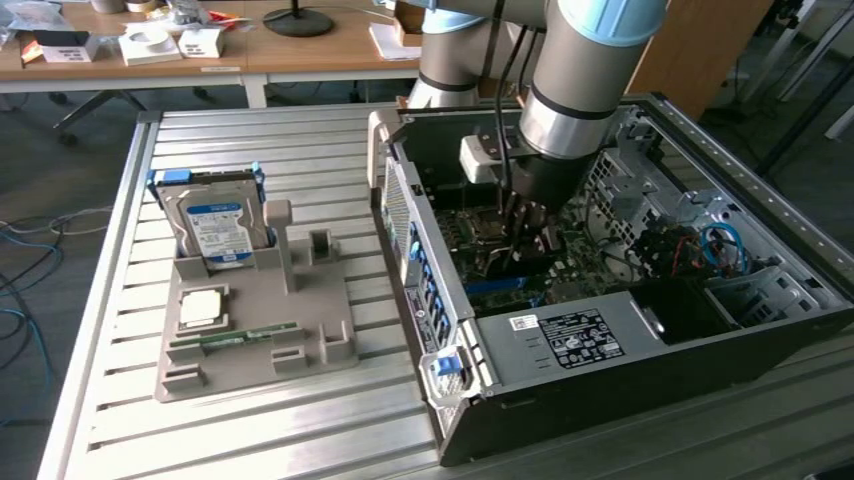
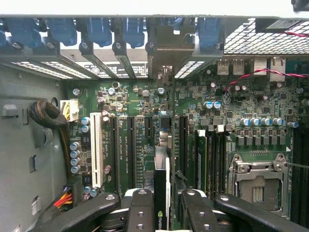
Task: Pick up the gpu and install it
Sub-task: 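Insert the gpu into the slot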
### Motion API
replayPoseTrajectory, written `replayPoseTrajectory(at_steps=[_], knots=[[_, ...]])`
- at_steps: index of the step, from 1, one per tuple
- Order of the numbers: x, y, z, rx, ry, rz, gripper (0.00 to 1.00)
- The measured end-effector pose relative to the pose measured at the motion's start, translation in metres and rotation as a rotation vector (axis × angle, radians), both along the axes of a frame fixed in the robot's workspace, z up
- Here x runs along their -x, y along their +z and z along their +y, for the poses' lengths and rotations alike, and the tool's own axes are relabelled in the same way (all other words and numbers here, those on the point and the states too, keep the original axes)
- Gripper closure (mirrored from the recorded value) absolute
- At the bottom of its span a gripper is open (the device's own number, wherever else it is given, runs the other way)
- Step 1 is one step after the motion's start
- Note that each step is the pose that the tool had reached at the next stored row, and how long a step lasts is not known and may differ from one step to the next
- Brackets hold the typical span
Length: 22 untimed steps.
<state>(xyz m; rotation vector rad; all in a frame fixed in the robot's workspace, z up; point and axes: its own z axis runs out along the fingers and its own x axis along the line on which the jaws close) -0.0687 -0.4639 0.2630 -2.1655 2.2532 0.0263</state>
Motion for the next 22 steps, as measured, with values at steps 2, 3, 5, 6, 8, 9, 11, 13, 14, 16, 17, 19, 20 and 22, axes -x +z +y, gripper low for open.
replayPoseTrajectory(at_steps=[2,3,5,6,8,9,11,13,14,16,17,19,20,22], knots=[[0.0,-0.0016,0.0001,-0.0004,0.0,-0.0002,0.73],[0.0001,-0.0019,0.0,-0.0001,0.0,-0.0001,0.73],[0.0001,-0.0019,0.0,0.0001,0.0,0.0,0.73],[0.0001,-0.0019,0.0,0.0,0.0,0.0,0.73],[0.0001,-0.0021,0.0,0.0,0.0,-0.0001,0.73],[0.0,-0.003,0.0001,-0.0005,0.0,-0.0003,0.73],[0.0001,-0.0034,0.0,-0.0002,0.0,0.0,0.73],[0.0001,-0.0034,0.0,-0.0001,0.0,0.0,0.73],[0.0001,-0.0034,0.0,-0.0002,0.0,0.0,0.73],[0.0,-0.0047,0.0001,-0.0009,0.0,-0.0004,0.73],[0.0001,-0.0051,0.0,-0.0006,0.0,-0.0002,0.73],[0.0001,-0.0051,0.0,-0.0003,0.0,0.0,0.73],[0.0001,-0.0051,0.0,-0.0003,0.0,0.0,0.73],[0.0001,-0.0053,0.0,-0.0003,0.0,-0.0001,0.73]])
